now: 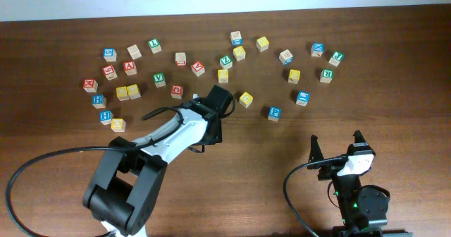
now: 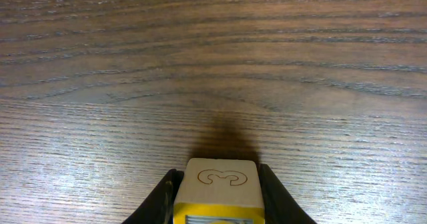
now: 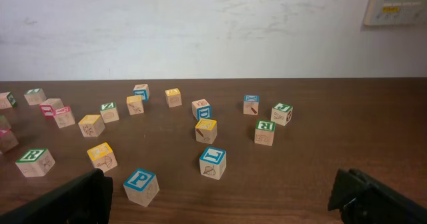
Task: Spell out CVPR
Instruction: 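Lower the yellow C block at table center and open the left gripper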
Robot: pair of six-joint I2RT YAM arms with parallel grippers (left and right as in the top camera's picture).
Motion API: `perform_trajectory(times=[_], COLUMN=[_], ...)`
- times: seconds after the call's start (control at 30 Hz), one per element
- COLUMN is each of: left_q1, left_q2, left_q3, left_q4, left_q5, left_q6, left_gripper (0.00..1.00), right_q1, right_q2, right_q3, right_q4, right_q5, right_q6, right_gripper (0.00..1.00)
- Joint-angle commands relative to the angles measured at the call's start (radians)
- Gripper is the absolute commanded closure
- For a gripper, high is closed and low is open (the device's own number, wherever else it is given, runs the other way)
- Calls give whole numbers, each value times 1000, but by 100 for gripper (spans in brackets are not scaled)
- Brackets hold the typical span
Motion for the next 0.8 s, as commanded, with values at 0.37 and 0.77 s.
perform_trajectory(times=[0.37,0.77], left_q1=[1,28], left_q2=[12,11], left_q3=[10,224], left_q4=[6,-143], left_q5=[68,27], left_q6=[51,56], left_gripper=[69,43], right_q1=[-8,-8], right_q2=[-6,-6], right_q3=[-5,-5], right_q4=[-5,-5], right_q5=[2,2], right_q6=[0,0], right_gripper=[2,2])
